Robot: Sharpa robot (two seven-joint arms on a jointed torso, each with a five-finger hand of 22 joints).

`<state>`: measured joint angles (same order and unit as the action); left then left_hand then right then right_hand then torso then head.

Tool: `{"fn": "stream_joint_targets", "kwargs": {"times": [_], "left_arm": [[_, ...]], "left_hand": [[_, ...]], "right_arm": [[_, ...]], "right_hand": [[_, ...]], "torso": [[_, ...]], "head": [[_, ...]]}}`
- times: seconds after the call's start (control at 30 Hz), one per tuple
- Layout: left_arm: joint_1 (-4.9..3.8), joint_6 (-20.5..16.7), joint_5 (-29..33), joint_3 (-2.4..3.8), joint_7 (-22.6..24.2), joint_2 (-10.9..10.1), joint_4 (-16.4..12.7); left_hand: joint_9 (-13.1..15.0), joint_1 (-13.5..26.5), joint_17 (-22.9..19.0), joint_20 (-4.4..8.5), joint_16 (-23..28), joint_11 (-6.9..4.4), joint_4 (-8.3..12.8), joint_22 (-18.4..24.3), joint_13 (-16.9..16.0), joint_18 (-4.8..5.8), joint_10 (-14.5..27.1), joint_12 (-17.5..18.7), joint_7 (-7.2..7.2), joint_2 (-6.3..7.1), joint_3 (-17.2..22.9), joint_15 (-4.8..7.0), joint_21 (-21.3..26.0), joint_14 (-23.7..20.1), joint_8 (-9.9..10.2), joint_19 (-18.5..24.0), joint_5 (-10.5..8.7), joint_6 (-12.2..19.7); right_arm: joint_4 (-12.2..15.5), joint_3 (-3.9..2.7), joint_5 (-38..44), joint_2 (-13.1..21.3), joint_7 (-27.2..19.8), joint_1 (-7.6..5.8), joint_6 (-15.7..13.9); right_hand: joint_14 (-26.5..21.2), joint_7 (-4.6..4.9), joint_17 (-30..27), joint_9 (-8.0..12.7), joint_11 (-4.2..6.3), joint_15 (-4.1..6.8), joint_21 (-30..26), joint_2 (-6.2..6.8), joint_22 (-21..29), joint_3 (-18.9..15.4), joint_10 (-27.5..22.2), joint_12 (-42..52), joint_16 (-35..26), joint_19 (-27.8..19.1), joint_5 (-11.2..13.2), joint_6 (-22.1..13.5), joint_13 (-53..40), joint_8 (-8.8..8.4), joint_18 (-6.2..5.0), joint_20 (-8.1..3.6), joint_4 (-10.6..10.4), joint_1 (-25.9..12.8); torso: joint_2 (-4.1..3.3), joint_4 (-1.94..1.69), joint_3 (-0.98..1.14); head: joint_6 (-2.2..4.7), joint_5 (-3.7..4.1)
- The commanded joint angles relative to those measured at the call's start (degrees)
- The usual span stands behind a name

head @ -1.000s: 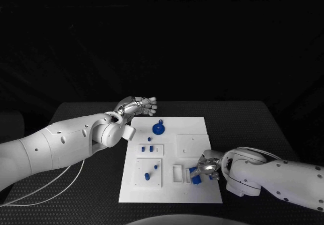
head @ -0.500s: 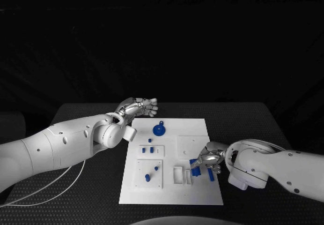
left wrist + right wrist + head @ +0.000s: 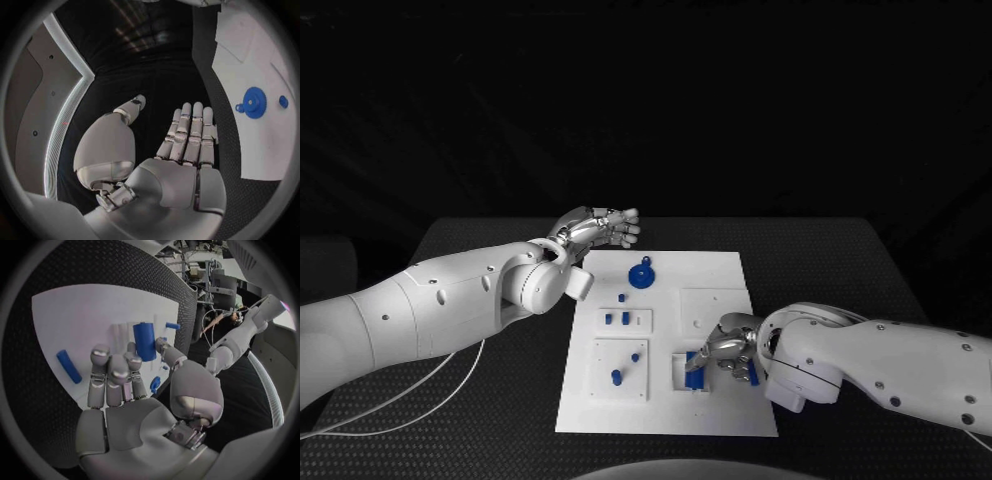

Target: Assemble the parts on the task board

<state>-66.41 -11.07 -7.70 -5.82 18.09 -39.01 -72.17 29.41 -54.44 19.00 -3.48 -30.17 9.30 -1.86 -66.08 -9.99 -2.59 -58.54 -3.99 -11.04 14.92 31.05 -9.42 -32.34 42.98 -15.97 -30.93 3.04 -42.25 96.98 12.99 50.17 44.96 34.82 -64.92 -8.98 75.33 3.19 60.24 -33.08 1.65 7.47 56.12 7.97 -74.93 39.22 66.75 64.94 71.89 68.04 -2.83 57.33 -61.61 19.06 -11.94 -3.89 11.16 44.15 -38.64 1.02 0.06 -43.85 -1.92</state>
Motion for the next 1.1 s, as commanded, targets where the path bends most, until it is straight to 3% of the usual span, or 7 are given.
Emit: {"fn": "stream_joint_targets", "kwargs": {"times": [0.03, 0.23, 0.67, 1.1], "left_arm": [[-0.03, 1.4, -0.2, 0.04, 0.6, 0.1, -0.3], [-0.03, 1.3, -0.2, 0.04, 0.5, 0.1, -0.3], [-0.03, 1.4, -0.2, 0.04, 0.5, 0.0, -0.3], [-0.04, 1.5, -0.2, 0.04, 0.4, 0.1, -0.3]], "left_hand": [[0.1, -0.7, 0.1, -0.51, 0.3, 0.41, -0.2, -0.1, 0.1, -0.76, -0.2, -0.2, -0.37, 0.05, -0.2, -0.41, 0.0, 0.2, -0.4, -0.1, -0.14, 0.4], [0.1, -0.8, 0.1, -0.53, 0.3, 0.41, -0.3, -0.1, 0.2, -0.81, -0.1, -0.2, -0.39, 0.01, -0.2, -0.43, 0.0, 0.2, -0.4, -0.1, -0.14, 0.5], [0.1, -0.8, 0.1, -0.58, 0.5, 0.41, -0.4, -0.2, 0.3, -0.90, -0.2, -0.2, -0.42, -0.05, -0.4, -0.48, 0.1, 0.1, -0.4, -0.2, -0.14, 0.5], [0.1, -0.8, 0.2, -0.62, 0.6, 0.43, -0.6, -0.2, 0.4, -0.98, -0.2, -0.2, -0.46, -0.18, -0.5, -0.51, 0.1, 0.1, -0.5, -0.2, -0.14, 0.6]], "right_arm": [[-0.3, 0.05, 0.1, -0.7, 0.0, 0.75, 1.1], [-0.5, 0.11, 1.0, -0.9, 0.1, 0.99, 1.4], [-0.7, 0.11, 1.1, -1.7, -0.2, 1.09, -1.9], [-1.3, 0.10, 1.2, -2.7, -0.2, 1.09, -0.7]], "right_hand": [[0.1, 1.45, 0.0, -0.1, 0.09, 0.28, 0.2, -0.22, -0.8, -0.2, 0.1, -0.4, 0.1, 0.0, 0.0, 1.4, -0.1, -0.09, -3.06, 0.21, 0.0, -0.5], [0.1, 1.45, 0.0, -0.1, 0.09, 0.28, 0.2, -0.06, -0.8, -0.4, 0.1, -0.5, 0.1, 0.0, 0.0, 1.5, -0.1, -0.17, -3.06, 0.21, 0.0, -1.0], [0.1, 1.44, 0.0, -0.1, 0.11, 0.29, 0.1, 0.10, -0.7, -0.6, 0.1, -0.6, 0.1, -0.1, 0.0, 1.6, -0.1, -0.26, -3.06, 0.18, -0.2, -1.6], [0.1, 1.40, 0.0, -0.1, 0.15, 0.33, 0.1, 0.46, -0.7, -0.6, 0.3, -0.7, 0.1, 0.0, 0.0, 1.7, -0.2, -0.35, -3.06, 0.09, -0.5, -2.1]], "torso": [[0.00, 0.01, -0.04], [0.01, 0.01, 0.02], [-0.02, 0.08, 0.05], [0.01, 0.11, -0.05]], "head": [[-0.15, -0.02], [-0.26, -0.44], [-0.31, -0.73], [-0.47, -1.03]]}}
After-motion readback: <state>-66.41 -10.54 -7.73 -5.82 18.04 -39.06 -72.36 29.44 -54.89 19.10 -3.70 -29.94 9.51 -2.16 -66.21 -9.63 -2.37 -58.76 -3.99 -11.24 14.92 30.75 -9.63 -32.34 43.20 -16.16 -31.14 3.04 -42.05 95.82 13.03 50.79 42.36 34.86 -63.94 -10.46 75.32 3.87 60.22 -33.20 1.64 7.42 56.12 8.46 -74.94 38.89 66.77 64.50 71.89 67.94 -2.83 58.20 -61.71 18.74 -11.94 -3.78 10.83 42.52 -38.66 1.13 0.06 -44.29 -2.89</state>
